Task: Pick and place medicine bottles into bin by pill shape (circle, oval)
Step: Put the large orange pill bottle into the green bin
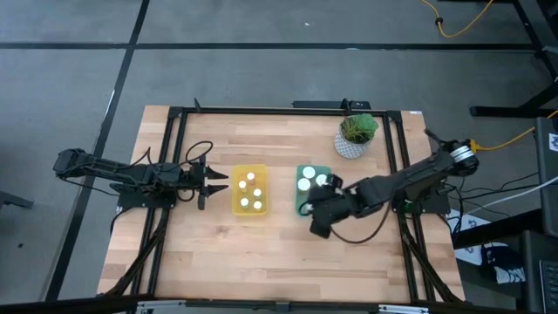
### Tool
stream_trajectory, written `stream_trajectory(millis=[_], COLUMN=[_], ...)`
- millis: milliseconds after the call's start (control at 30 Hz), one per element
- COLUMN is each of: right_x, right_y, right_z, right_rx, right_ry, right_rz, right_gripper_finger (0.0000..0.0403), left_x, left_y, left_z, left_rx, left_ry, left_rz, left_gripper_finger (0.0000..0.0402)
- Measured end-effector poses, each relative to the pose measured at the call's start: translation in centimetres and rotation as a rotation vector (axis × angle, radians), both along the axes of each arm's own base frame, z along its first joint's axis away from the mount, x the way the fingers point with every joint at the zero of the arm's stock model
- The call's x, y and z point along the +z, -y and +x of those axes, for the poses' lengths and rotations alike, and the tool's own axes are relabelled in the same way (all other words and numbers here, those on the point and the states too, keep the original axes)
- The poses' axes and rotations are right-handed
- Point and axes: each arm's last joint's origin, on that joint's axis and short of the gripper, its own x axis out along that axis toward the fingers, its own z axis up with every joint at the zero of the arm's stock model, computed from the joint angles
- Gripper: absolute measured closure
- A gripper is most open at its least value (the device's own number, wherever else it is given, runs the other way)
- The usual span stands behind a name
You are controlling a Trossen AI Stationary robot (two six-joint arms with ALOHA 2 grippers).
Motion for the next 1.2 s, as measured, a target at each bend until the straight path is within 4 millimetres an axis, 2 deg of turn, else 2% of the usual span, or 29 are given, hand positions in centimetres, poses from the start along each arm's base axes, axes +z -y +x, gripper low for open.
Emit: stream_trajectory(millis=[167, 267, 500, 633, 867, 1200], right_x=[-2.6, -3.0, -3.3, -4.3, -6.0, -8.5], right_y=[0.9, 1.5, 2.7, 2.9, 2.7, 2.4], right_z=[-2.8, -3.5, -2.9, -2.4, -1.4, -0.5], right_rx=[-0.088, -0.094, -0.058, -0.052, -0.041, -0.085], right_ry=[0.036, 0.096, 0.112, 0.066, 0.023, -0.041], right_rz=[0.028, 0.049, 0.01, -0.005, -0.018, -0.018], right_gripper_finger=[0.0183, 0.0182, 0.0191, 0.0179, 0.0192, 0.0184], left_x=[0.0, 0.0, 0.0, 0.0, 0.0, 0.0], left_y=[0.0, 0.0, 0.0, 0.0, 0.0, 0.0], left_z=[0.0, 0.0, 0.0, 0.0, 0.0, 0.0], left_rx=[0.0, 0.0, 0.0, 0.0, -0.001, 0.0], left_ry=[0.0, 0.0, 0.0, 0.0, 0.0, 0.0], left_rz=[0.0, 0.0, 0.0, 0.0, 0.0, 0.0], left_gripper_finger=[0.0252, 0.0252, 0.0252, 0.0252, 0.0252, 0.0252])
